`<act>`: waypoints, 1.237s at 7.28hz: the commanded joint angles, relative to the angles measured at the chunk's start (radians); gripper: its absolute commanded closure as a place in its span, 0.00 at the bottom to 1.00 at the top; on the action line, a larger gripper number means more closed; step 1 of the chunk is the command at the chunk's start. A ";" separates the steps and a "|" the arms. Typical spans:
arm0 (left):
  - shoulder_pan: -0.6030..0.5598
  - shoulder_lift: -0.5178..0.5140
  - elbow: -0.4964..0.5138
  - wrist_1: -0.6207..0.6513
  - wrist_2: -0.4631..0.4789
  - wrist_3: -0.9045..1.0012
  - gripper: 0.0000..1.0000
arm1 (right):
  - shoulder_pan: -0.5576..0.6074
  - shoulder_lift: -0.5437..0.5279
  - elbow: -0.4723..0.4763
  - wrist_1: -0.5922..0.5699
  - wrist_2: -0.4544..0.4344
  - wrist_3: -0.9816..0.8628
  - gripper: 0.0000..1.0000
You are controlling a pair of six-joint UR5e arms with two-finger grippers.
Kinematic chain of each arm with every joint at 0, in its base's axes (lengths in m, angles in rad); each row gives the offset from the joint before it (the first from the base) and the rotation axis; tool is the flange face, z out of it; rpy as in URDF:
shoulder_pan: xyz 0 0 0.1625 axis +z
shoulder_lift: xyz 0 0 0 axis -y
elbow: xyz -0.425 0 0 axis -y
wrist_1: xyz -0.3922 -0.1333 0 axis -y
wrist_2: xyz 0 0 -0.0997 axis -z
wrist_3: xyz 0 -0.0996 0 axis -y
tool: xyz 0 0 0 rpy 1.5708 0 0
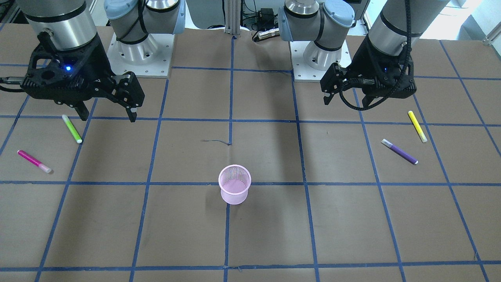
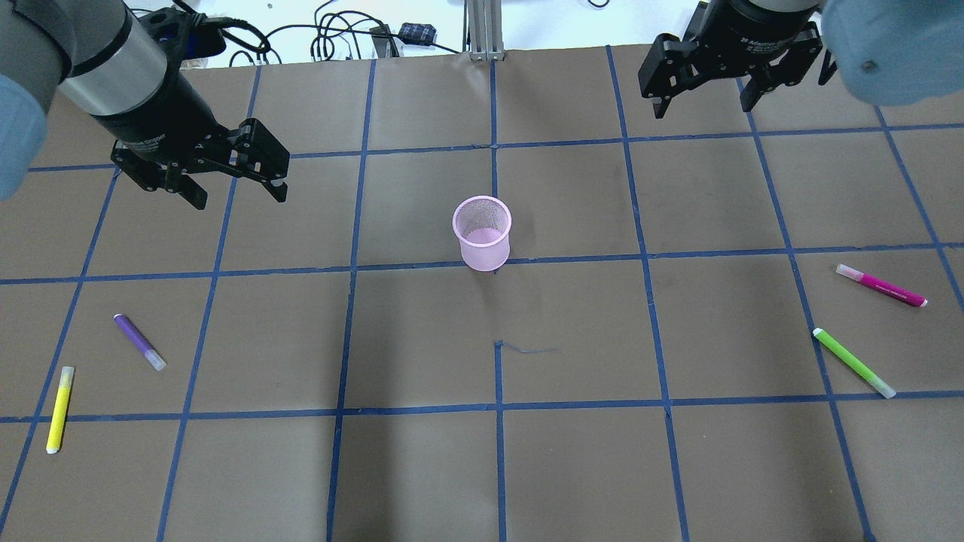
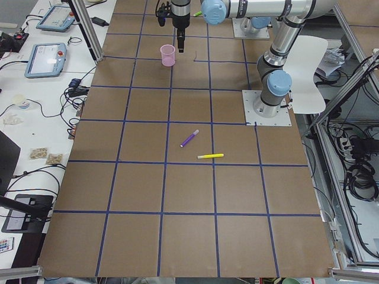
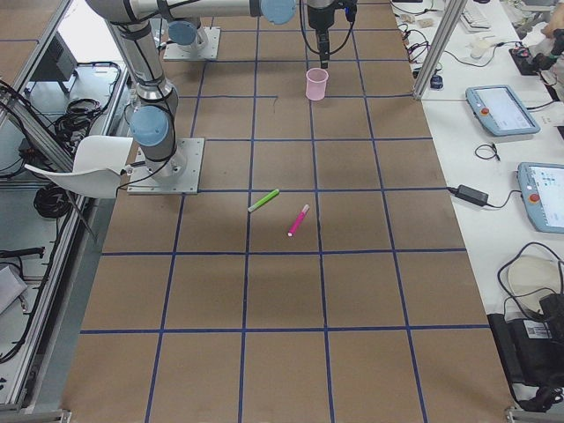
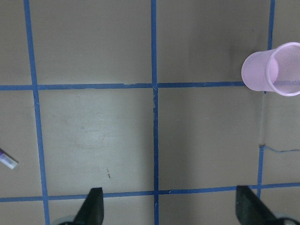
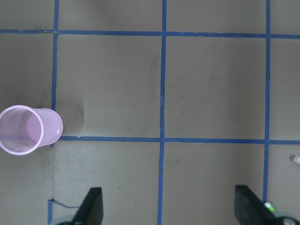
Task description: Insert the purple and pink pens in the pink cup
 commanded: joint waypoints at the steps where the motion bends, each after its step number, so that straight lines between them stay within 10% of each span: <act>1: -0.004 0.025 -0.008 -0.010 0.025 0.007 0.00 | -0.110 0.001 0.001 0.009 0.027 -0.344 0.00; 9: 0.029 0.002 -0.043 0.022 0.127 0.053 0.00 | -0.468 0.003 0.095 0.062 0.140 -1.441 0.04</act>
